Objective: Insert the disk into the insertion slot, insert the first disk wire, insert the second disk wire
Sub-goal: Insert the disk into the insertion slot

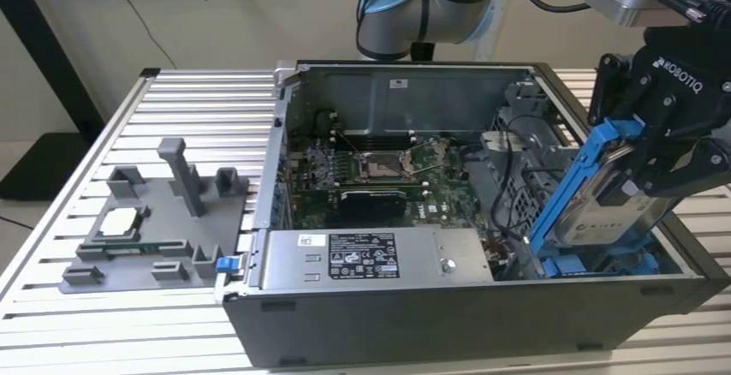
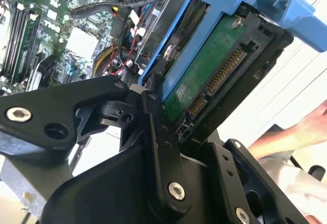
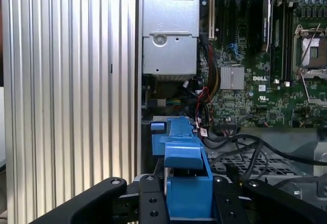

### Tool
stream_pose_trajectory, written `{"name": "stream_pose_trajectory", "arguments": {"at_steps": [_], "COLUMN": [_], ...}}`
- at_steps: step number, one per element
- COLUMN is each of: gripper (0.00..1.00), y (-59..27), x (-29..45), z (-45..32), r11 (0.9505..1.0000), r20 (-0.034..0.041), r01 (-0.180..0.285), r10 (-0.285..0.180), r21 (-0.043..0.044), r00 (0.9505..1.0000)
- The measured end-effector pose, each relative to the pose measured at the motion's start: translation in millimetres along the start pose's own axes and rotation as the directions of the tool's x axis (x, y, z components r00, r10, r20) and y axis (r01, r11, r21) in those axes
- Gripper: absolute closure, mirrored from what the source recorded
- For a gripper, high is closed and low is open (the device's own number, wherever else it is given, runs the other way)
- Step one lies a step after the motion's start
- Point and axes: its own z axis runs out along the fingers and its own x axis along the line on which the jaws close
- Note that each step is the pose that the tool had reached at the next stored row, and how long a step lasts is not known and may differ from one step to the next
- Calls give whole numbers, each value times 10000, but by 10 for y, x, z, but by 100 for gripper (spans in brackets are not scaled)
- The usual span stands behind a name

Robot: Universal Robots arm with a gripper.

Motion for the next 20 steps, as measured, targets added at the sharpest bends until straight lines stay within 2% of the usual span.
{"name": "stream_pose_trajectory", "arguments": {"at_steps": [8, 20], "gripper": [100, 100], "y": [-18, -33], "x": [-3, -13], "z": [37, 41], "r11": [10000, 10000], "r20": [8, 10], "r01": [2, 1], "r10": [-2, -1], "r21": [0, 0], "r00": [10000, 10000]}}
